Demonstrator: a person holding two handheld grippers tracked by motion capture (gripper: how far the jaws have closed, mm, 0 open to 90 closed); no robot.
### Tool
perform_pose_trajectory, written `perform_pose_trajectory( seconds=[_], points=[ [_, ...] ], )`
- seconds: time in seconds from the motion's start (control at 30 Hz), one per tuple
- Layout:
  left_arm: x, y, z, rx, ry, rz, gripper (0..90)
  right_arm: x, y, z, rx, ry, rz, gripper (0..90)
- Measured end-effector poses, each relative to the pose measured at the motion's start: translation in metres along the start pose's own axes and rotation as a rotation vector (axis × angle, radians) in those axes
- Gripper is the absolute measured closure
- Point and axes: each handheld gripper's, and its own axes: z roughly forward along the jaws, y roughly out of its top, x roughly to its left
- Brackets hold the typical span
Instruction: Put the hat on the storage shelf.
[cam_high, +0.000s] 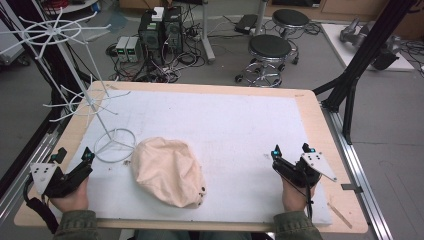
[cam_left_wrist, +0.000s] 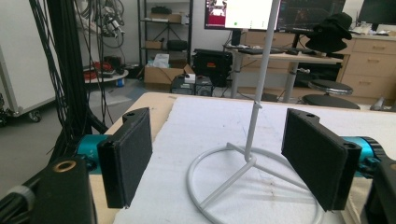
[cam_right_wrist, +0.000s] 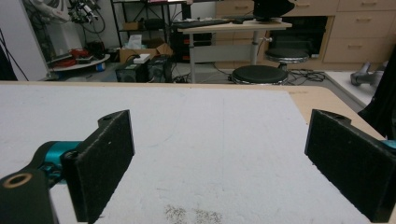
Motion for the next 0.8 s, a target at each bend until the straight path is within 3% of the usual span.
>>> perform_pose_trajectory(
  seconds=[0.33,0.47,0.53,0.6,0.63,0.67,0.8],
  points=[
    [0.001,0.0,0.0,0.002,-0.004,-0.003,24.6,0.0,0.0,0.001,0.003,0.009,-0.002,7.3],
    [0.0,0.0,0.0,0.003,-0.005,-0.002,24.6,-0.002,0.002,0.001,-0.006,0.025,0.018,7.4],
    [0.001,0.0,0.0,0.003,-0.004,-0.002,24.6,-0.004,0.005,0.0,-0.022,0.057,0.042,7.3],
    [0.001,0.0,0.0,0.003,-0.004,-0.002,24.6,-0.004,0.01,-0.001,-0.036,0.081,0.029,7.4],
    [0.001,0.0,0.0,0.003,-0.003,-0.001,24.6,-0.002,0.015,-0.001,-0.039,0.111,-0.002,7.4],
    [0.0,0.0,0.0,0.001,-0.004,-0.001,24.6,-0.002,0.015,-0.001,-0.039,0.111,-0.002,7.4],
    [0.0,0.0,0.001,0.001,-0.005,0.001,24.6,0.009,0.029,0.002,-0.056,0.185,-0.049,7.4]
  ],
)
